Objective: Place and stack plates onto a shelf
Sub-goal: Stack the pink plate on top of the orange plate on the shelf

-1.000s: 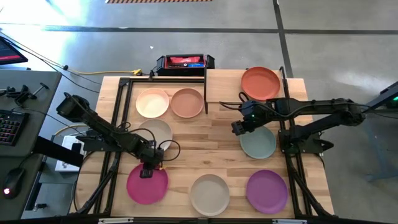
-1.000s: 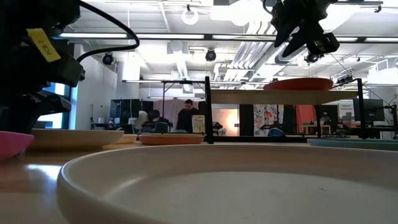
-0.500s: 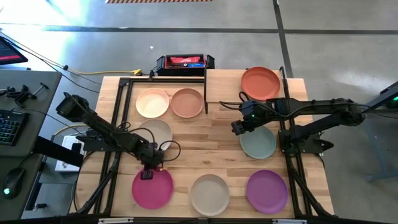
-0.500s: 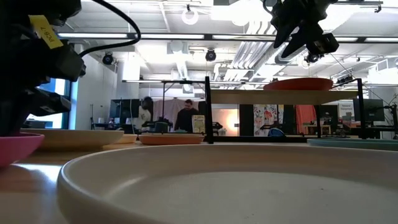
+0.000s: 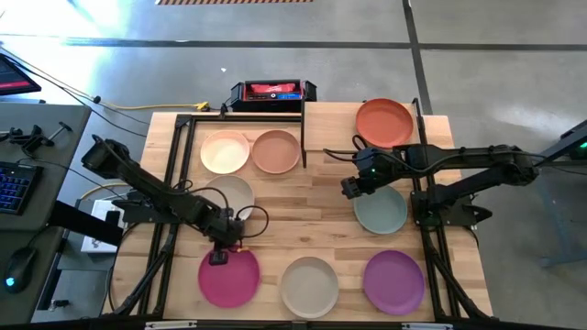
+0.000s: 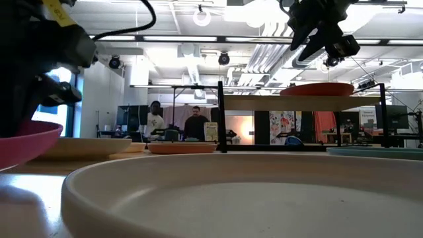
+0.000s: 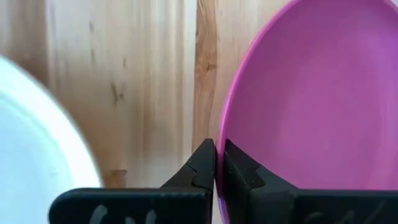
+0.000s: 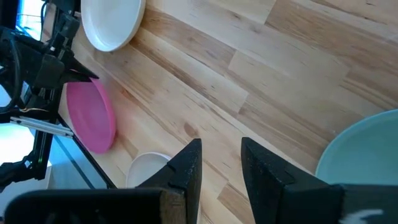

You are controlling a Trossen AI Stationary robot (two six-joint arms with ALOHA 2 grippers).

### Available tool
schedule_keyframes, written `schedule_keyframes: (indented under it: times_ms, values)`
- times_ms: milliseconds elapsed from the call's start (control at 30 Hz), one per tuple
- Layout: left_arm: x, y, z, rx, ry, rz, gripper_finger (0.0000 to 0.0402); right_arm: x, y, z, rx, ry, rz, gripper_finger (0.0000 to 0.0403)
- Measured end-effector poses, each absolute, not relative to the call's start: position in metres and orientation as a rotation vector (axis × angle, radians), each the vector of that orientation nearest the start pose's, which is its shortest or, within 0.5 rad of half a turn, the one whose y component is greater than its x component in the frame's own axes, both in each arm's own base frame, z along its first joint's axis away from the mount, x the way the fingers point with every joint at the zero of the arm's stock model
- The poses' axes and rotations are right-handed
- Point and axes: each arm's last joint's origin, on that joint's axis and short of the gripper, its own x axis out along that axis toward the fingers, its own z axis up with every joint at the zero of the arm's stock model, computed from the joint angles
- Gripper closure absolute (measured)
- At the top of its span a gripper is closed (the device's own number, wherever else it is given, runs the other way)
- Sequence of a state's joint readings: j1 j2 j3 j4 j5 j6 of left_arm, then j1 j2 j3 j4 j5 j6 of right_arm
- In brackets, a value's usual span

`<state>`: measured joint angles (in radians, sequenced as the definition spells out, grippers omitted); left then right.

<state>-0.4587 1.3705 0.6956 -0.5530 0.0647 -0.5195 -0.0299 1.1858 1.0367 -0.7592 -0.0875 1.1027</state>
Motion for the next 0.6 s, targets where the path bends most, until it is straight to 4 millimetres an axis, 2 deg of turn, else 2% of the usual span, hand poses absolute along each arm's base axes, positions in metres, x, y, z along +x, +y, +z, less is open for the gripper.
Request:
schedule_keyframes:
  times_ms: [200, 400, 600]
  values:
    - [0.212, -0.101, 0.184, -0.163, 1.294, -0.076, 0.0399, 0.232, -0.004, 0.295, 1.076, 0.844, -0.452, 0.0311]
    - [0.223, -0.086, 0.203, -0.168, 1.301, -0.020, 0.0399, 0.234, 0.001, 0.297, 1.069, 0.831, -0.416, 0.0311]
    - [0.241, -0.072, 0.226, -0.239, 1.215, 0.022, 0.0399, 0.235, 0.010, 0.298, 1.060, 0.818, -0.402, 0.0311]
